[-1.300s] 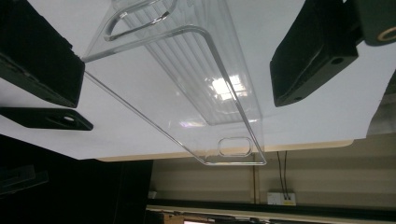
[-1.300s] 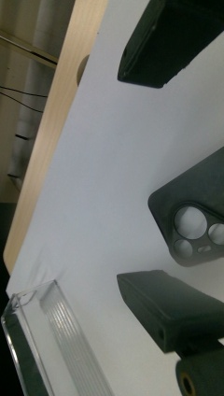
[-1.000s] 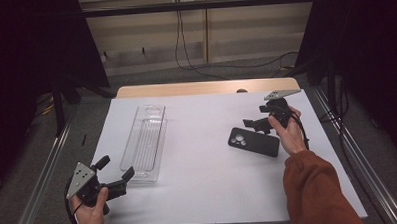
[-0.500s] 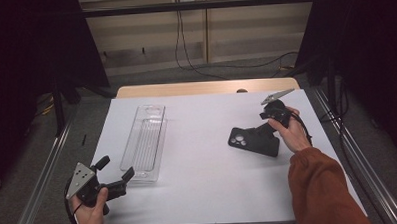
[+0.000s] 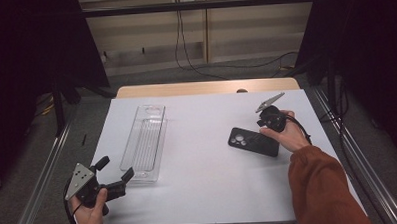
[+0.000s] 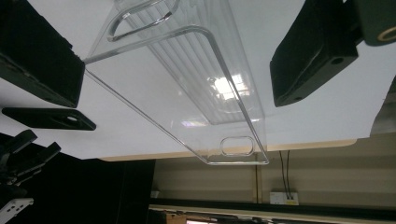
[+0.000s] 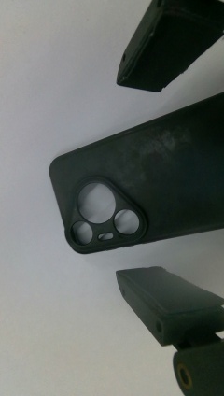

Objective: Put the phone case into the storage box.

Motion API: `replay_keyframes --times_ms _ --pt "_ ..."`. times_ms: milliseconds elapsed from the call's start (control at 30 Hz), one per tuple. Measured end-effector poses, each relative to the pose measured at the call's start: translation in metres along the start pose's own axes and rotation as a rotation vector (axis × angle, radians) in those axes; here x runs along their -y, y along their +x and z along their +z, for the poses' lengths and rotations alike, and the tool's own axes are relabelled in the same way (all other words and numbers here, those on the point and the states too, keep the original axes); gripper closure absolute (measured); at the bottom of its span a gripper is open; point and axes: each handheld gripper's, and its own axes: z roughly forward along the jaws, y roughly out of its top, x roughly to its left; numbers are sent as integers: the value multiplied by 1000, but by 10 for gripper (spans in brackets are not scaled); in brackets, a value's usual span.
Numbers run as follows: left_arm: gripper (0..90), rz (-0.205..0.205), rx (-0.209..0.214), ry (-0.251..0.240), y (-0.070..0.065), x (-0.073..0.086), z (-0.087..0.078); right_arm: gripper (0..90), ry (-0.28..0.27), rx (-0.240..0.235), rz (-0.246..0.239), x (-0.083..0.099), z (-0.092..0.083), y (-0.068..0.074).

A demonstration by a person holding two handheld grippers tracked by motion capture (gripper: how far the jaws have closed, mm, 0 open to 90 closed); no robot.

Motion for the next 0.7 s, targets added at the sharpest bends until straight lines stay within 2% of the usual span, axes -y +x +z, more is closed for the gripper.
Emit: replay_keyframes --times_ms 300,367,467,500,700 --pt "32 0 1 0 0 0 0 55 57 -1 -23 6 6 -3" --pt "32 4 4 2 0 0 0 62 73 0 -46 7 9 -2" --pt "32 3 5 2 0 0 0 67 97 3 -47 7 12 -1" --pt "32 -1 3 0 0 0 0 67 118 -6 -63 8 15 -1" --pt "32 0 4 1 0 0 0 47 159 0 -92 8 23 -1"
